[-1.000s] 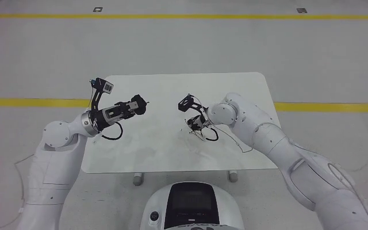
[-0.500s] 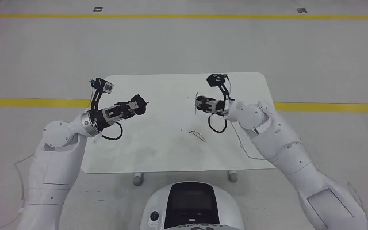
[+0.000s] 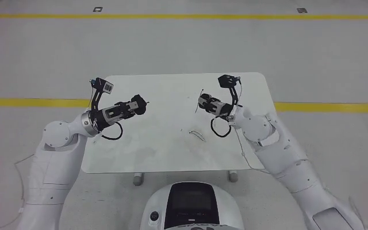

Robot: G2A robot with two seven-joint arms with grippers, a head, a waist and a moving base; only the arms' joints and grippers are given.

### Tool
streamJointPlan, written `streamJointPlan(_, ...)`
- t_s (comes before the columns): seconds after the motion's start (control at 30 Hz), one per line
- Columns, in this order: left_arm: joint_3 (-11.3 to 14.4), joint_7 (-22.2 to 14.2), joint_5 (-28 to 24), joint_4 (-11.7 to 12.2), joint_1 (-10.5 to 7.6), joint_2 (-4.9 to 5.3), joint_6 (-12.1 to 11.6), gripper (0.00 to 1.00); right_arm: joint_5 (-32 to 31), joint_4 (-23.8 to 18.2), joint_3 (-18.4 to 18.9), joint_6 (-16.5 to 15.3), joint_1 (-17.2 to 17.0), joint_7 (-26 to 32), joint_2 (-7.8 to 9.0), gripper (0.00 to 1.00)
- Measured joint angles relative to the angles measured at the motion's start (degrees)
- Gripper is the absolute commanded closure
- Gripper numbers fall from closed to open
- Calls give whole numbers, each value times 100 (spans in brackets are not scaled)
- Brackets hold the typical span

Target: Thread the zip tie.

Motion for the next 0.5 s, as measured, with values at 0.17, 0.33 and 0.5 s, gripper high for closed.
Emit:
streamJointPlan(0.17, 0, 0, 0, 0, 0, 0, 0, 100, -344, -892, 134, 204, -585, -1113, -2, 100)
streamJointPlan(0.33, 0, 0, 0, 0, 0, 0, 0, 100, -644, -1434, -71, 347, -917, -1837, -67, 100)
streamJointPlan(0.5, 0, 0, 0, 0, 0, 0, 0, 100, -809, -1484, -151, 272, -947, -1979, -82, 100)
